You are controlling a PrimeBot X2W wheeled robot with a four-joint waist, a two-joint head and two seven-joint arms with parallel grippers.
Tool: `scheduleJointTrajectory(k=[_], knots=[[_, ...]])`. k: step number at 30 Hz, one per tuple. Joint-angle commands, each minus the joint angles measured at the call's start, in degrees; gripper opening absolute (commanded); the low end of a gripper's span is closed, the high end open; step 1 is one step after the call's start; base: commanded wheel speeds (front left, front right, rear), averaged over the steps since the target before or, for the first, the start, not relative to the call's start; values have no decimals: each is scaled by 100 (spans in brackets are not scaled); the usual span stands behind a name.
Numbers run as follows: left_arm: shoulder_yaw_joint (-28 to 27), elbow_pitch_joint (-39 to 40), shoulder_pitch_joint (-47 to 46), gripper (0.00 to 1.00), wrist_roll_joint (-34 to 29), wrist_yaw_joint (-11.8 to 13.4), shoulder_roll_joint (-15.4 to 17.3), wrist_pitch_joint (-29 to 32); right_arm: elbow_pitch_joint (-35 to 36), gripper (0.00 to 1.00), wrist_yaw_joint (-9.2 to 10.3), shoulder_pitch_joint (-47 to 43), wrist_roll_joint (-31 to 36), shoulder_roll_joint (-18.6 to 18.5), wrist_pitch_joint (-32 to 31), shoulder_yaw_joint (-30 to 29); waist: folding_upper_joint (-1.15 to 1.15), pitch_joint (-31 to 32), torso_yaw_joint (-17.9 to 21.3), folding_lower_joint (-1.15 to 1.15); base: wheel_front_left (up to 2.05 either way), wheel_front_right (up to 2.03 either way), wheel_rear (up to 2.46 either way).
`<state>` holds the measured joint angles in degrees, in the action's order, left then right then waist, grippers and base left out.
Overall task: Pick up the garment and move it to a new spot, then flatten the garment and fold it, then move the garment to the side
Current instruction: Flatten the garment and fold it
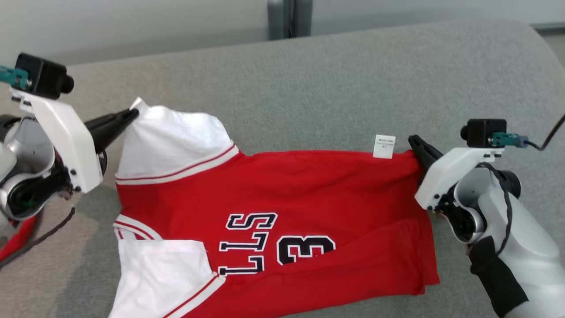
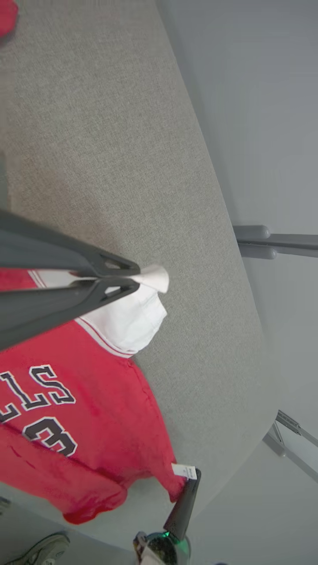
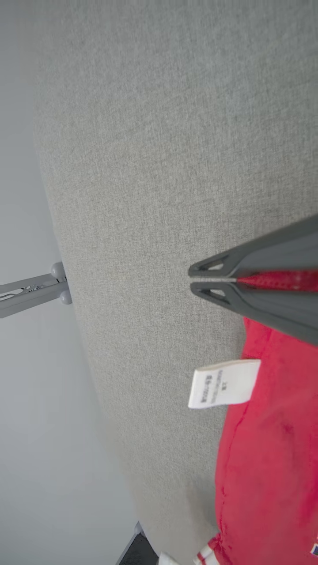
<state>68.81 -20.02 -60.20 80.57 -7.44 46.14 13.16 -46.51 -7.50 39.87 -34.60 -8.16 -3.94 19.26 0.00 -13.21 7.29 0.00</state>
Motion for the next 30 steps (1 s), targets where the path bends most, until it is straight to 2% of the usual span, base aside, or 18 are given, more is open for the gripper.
scheduleJointTrajectory(k=[1,6,13,20,30], knots=[[40,184,119,0,65,-5,149,-9,91,0,1,-148,-66,-123,-5,-16,0,262,-131,0,0,0,0],[180,910,407,0,390,-5,632,283,437,0,1,-494,-239,-270,-181,-5,0,523,-238,0,0,0,0],[306,1897,843,0,1029,-5,1292,1154,895,0,1,-981,-441,-588,-591,-50,0,716,-438,0,0,0,0],[369,2332,1296,0,1344,-5,1440,1576,1298,0,1,-1495,-586,-819,-1177,-124,0,825,-608,0,0,0,0],[405,2230,1769,0,1358,-5,1386,1882,2178,0,1,-2276,-491,-959,-1851,-390,0,910,-715,0,0,0,0]])
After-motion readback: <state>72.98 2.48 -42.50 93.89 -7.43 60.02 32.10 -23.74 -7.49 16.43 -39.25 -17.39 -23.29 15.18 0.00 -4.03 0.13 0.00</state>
